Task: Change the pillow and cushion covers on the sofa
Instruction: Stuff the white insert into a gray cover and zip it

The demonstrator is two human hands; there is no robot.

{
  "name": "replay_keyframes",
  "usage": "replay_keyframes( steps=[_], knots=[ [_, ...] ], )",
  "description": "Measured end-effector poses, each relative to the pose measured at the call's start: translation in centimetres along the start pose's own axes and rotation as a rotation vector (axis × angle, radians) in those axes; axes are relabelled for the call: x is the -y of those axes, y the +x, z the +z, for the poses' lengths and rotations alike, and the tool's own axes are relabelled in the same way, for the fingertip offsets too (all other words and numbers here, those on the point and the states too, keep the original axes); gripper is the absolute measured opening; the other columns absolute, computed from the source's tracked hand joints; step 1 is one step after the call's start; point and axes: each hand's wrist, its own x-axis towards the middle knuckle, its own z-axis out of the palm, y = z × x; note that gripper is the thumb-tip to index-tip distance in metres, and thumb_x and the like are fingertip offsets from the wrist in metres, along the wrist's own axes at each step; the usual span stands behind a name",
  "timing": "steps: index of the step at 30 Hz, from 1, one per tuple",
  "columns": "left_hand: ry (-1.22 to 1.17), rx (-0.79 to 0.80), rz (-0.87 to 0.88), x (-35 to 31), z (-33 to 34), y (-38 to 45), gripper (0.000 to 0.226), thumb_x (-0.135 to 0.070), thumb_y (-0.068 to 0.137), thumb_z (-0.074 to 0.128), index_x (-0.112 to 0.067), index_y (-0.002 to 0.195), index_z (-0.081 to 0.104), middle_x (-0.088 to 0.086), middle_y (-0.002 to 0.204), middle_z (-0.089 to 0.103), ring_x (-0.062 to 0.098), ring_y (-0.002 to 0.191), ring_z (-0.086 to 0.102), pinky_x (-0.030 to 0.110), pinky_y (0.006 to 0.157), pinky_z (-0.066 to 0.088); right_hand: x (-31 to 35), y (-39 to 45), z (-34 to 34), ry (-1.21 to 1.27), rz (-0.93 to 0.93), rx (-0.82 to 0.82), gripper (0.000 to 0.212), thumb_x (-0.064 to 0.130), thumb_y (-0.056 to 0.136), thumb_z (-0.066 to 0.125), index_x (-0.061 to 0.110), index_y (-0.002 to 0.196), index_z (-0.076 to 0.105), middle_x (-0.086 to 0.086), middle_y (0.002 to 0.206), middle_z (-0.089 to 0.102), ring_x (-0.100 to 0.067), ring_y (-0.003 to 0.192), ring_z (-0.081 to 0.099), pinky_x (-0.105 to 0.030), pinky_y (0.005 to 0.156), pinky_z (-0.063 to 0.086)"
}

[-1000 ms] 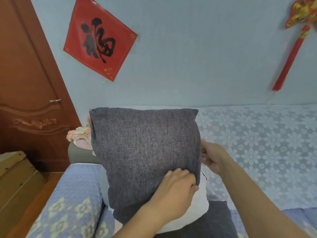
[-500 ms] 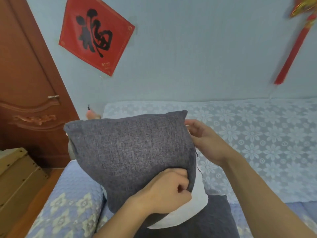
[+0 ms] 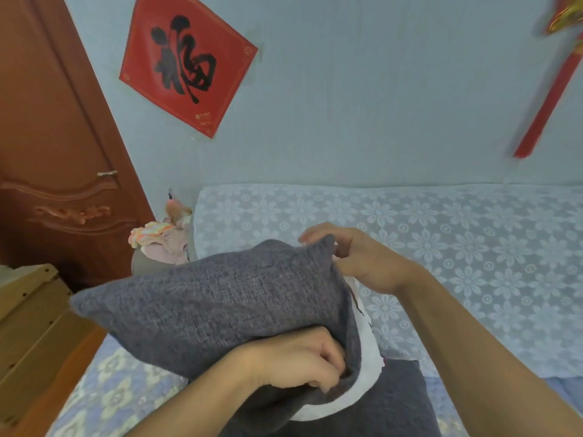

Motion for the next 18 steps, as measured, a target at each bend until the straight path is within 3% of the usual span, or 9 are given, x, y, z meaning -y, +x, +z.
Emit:
replay_keyframes(
  steps=[2, 4, 7, 10, 13, 14, 15, 17, 18],
  knots=[
    [-0.069, 0.043, 0.046, -0.5, -0.7, -0.9, 0.023, -0.001, 0.062, 0.052, -0.01, 0.048, 0.038, 0.015, 0.058, 0.026, 0.017, 0.056, 0.023, 0.034, 0.055, 0.019, 0.2, -0.1, 0.2, 0.118, -0.027, 0.019, 0.038, 0.0, 0.091, 0.068, 0.022, 0.122, 0.065, 0.008, 0.14, 0.058, -0.034, 0.123, 0.059, -0.047, 0.103, 0.05],
    [-0.129, 0.071, 0.067, -0.9, -1.2, -1.5, 0.017, -0.004, 0.059, 0.053, -0.006, 0.05, 0.038, 0.017, 0.06, 0.025, 0.018, 0.059, 0.022, 0.032, 0.057, 0.018, 0.6, 0.0, 0.7, 0.158, -0.018, 0.017, 0.045, 0.003, 0.095, 0.062, 0.022, 0.136, 0.056, 0.004, 0.137, 0.062, -0.024, 0.125, 0.06, -0.039, 0.101, 0.052],
    [-0.218, 0.0, 0.073, -0.7, -1.4, -2.2, 0.013, -0.009, 0.061, 0.054, -0.01, 0.054, 0.043, 0.009, 0.057, 0.033, 0.015, 0.056, 0.029, 0.028, 0.056, 0.024, 1.2, 0.3, 1.5, 0.127, 0.009, -0.069, 0.034, 0.009, 0.1, 0.056, 0.022, 0.131, 0.063, 0.004, 0.125, 0.07, -0.012, 0.116, 0.065, -0.025, 0.09, 0.053],
    [-0.239, -0.373, 0.04, 0.1, 0.1, -2.3, 0.022, -0.014, 0.086, 0.058, -0.014, 0.066, 0.048, -0.005, 0.055, 0.046, 0.012, 0.053, 0.045, 0.029, 0.058, 0.038, 0.8, 0.5, 2.3, -0.005, 0.028, -0.128, 0.027, 0.02, 0.104, 0.052, 0.025, 0.124, 0.069, 0.002, 0.112, 0.074, -0.018, 0.1, 0.067, -0.032, 0.08, 0.051],
    [0.435, -1.127, 0.083, 1.7, 3.0, -2.4, 0.024, -0.039, 0.091, 0.063, -0.026, 0.079, 0.046, -0.008, 0.069, 0.049, 0.007, 0.06, 0.047, 0.026, 0.059, 0.041, 0.0, 1.0, 3.3, -0.015, 0.008, -0.292, 0.023, 0.019, 0.103, 0.053, 0.019, 0.116, 0.073, 0.001, 0.109, 0.075, -0.019, 0.103, 0.07, -0.034, 0.086, 0.056],
    [0.602, -1.316, 0.152, 2.0, 3.3, -2.8, 0.018, -0.037, 0.088, 0.066, -0.028, 0.089, 0.051, -0.009, 0.083, 0.053, 0.01, 0.073, 0.052, 0.026, 0.066, 0.044, -0.2, 1.1, 3.7, 0.025, -0.011, -0.379, 0.022, 0.015, 0.102, 0.054, 0.016, 0.113, 0.074, 0.0, 0.107, 0.075, -0.017, 0.101, 0.071, -0.031, 0.085, 0.055],
    [0.708, -1.441, 0.175, 2.0, 2.8, -3.1, 0.028, -0.033, 0.084, 0.072, -0.025, 0.104, 0.055, 0.0, 0.101, 0.055, 0.018, 0.092, 0.056, 0.032, 0.079, 0.047, -0.1, 1.0, 4.0, 0.079, -0.029, -0.451, 0.021, 0.012, 0.102, 0.056, 0.015, 0.11, 0.075, 0.0, 0.105, 0.076, -0.016, 0.098, 0.071, -0.03, 0.082, 0.054],
    [0.8, -1.459, 0.019, 1.4, 0.0, -4.5, 0.074, -0.037, 0.075, 0.083, -0.024, 0.137, 0.046, 0.016, 0.138, 0.043, 0.036, 0.131, 0.041, 0.052, 0.109, 0.036, 0.0, 0.4, 4.4, 0.13, -0.05, -0.492, 0.02, 0.008, 0.101, 0.056, 0.014, 0.103, 0.074, -0.002, 0.097, 0.076, -0.019, 0.088, 0.072, -0.03, 0.073, 0.055],
    [0.856, -1.33, -0.122, 0.8, -1.9, -5.6, 0.096, -0.047, 0.069, 0.085, -0.028, 0.148, 0.034, 0.014, 0.151, 0.034, 0.036, 0.145, 0.026, 0.054, 0.119, 0.022, 0.0, 0.0, 4.6, 0.109, -0.061, -0.453, 0.019, 0.007, 0.101, 0.055, 0.014, 0.101, 0.073, -0.006, 0.093, 0.074, -0.023, 0.082, 0.07, -0.031, 0.067, 0.054]
  ],
)
